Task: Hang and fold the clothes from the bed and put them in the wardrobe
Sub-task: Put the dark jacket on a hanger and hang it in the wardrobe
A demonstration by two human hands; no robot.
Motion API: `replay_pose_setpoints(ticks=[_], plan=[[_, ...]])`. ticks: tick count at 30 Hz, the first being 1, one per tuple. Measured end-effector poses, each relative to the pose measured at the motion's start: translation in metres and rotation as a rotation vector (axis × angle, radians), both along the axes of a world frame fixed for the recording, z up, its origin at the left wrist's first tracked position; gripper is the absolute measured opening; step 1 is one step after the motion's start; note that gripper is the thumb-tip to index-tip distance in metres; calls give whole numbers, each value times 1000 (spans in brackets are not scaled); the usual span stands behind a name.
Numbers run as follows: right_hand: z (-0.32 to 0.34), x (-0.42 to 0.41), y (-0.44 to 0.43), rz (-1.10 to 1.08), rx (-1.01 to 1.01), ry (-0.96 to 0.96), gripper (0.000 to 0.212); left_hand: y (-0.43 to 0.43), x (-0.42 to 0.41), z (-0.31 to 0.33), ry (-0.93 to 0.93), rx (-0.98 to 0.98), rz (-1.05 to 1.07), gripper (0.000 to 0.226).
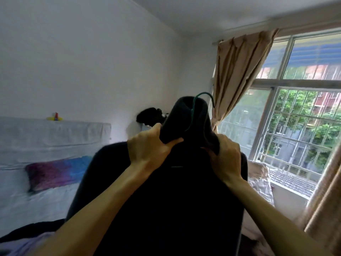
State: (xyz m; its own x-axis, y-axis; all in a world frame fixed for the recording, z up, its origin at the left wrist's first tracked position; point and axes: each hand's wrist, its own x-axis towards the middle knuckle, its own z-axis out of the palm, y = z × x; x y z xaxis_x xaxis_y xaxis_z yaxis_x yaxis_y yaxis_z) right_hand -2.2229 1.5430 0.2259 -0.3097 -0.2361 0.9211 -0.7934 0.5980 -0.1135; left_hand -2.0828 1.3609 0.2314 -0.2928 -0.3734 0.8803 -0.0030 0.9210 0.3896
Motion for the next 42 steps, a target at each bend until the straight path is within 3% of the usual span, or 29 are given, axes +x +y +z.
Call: replay_pose_setpoints(ticks=[7,15,24,33,42], plan=[[12,13,99,-135,-30,46,45,92,-15,13,-28,102,-129,51],[-13,-1,269,-159,-119,14,59,241,-73,14,-59,166,-243,52],[-46,-39,445,-274,-107,-13,56,409,-138,4,-114,103,-354,58],[-46,-92,517,-432,-173,-7,52,488,-212,3,-158,143,-619,44],[-29,-154,540,-682,-143,125,54,515,-314,6,-142,228,-795,53]])
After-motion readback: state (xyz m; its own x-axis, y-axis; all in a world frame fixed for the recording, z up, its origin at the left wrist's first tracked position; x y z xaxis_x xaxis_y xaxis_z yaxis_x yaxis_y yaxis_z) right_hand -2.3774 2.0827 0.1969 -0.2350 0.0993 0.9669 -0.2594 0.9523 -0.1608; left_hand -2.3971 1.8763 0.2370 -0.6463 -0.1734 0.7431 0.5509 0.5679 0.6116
